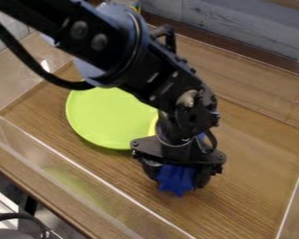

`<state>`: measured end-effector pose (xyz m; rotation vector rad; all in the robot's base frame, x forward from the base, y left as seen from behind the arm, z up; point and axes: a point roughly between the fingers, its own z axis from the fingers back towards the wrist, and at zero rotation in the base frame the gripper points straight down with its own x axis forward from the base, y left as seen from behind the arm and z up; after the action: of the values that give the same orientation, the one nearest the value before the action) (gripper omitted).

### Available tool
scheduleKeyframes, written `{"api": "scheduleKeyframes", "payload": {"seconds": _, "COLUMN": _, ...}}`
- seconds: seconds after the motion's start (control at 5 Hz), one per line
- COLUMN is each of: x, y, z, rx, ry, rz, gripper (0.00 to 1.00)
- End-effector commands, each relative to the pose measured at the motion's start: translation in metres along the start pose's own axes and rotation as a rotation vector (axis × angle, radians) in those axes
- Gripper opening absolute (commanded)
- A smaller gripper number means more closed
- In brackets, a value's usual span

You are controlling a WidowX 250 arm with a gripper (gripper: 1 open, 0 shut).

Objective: Put the blue object in the green plate

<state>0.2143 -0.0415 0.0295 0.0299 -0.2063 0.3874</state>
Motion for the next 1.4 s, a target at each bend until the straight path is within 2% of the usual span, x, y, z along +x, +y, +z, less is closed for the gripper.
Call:
{"api": "scheduleKeyframes", "payload": {"seconds": 0.0, "x": 0.012, "y": -0.002, "z": 0.004, "rx": -0.013, "ry": -0.032, "rz": 0.023, "gripper": 1.00}}
{"api": "scheduleKeyframes", "payload": {"seconds": 0.8, "x": 0.026, "y": 0.007, "z": 0.004, "rx": -0.001, "ry": -0.068, "rz": 0.097, "gripper": 1.00}}
{"api": "scheduleKeyframes", "payload": {"seconds": 1.0, "x": 0.030, "y": 0.011, "z": 0.005, "rx": 0.005, "ry": -0.077, "rz": 0.123, "gripper": 0.00}}
{"api": "scheduleKeyframes", "payload": {"seconds": 1.2, "x": 0.031, "y": 0.014, "z": 0.008, "rx": 0.011, "ry": -0.080, "rz": 0.136, "gripper": 0.00}}
